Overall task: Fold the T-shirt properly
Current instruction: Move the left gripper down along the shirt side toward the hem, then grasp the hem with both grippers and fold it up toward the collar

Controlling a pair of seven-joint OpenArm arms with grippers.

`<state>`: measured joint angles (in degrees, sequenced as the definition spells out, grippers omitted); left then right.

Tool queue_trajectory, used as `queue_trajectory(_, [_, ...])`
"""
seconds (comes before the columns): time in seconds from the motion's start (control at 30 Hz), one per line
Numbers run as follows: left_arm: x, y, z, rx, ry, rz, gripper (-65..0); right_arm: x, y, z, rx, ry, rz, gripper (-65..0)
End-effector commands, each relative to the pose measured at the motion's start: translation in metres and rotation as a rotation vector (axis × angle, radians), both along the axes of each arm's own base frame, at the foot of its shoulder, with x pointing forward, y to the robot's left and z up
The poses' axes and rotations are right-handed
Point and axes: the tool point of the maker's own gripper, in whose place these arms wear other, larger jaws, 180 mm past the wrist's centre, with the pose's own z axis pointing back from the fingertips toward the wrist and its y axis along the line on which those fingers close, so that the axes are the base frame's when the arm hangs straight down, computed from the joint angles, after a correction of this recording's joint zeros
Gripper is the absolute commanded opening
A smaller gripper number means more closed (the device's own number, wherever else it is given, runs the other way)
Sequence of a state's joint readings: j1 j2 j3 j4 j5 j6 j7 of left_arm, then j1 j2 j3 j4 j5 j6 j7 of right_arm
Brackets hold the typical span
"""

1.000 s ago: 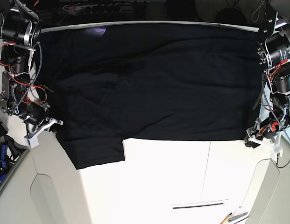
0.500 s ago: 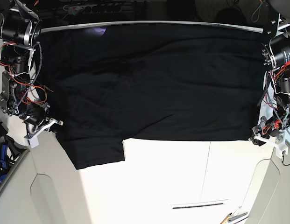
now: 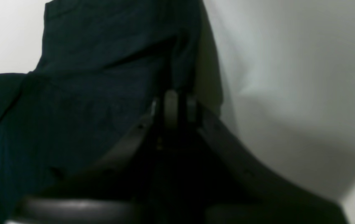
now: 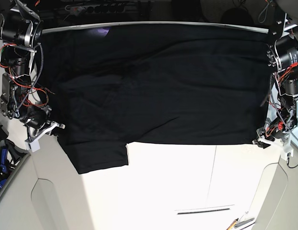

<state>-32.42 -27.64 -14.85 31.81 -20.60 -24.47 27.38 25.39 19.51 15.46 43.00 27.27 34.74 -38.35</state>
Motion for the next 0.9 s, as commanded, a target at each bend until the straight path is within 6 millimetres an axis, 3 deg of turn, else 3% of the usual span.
queue_trajectory(0.0, [0.008,0.005,0.013,0.006,-0.027,0.005,-30.4,0.003,-0.007,0.004,-0.031,0.008,0.003,-65.0])
queue_trajectory(0.4, [0.012,-0.017,0.01,-0.081,-0.033,-0.028,-30.7,0.002,-0.007,0.004,-0.032,0.009,0.004,-65.0])
queue_trajectory(0.47, [0.012,-0.017,0.01,-0.081,-0.033,-0.028,-36.8,0.002,-0.007,0.004,-0.032,0.009,0.004,-65.0])
queue_trajectory(0.57, [0.013,-0.015,0.012,-0.076,-0.047,-0.023,-61.1,0.003,-0.007,0.005,-0.022,0.009,0.001,-65.0])
queue_trajectory(0.6, [0.014,-0.012,0.014,-0.071,-0.056,-0.02,-65.0,0.003,-0.006,0.006,-0.01,0.01,-0.009,-65.0])
queue_trajectory(0.87, [0.011,0.012,0.046,-0.109,-0.151,-0.025,-65.0,0.015,0.001,0.045,-0.045,-0.057,0.059,-65.0])
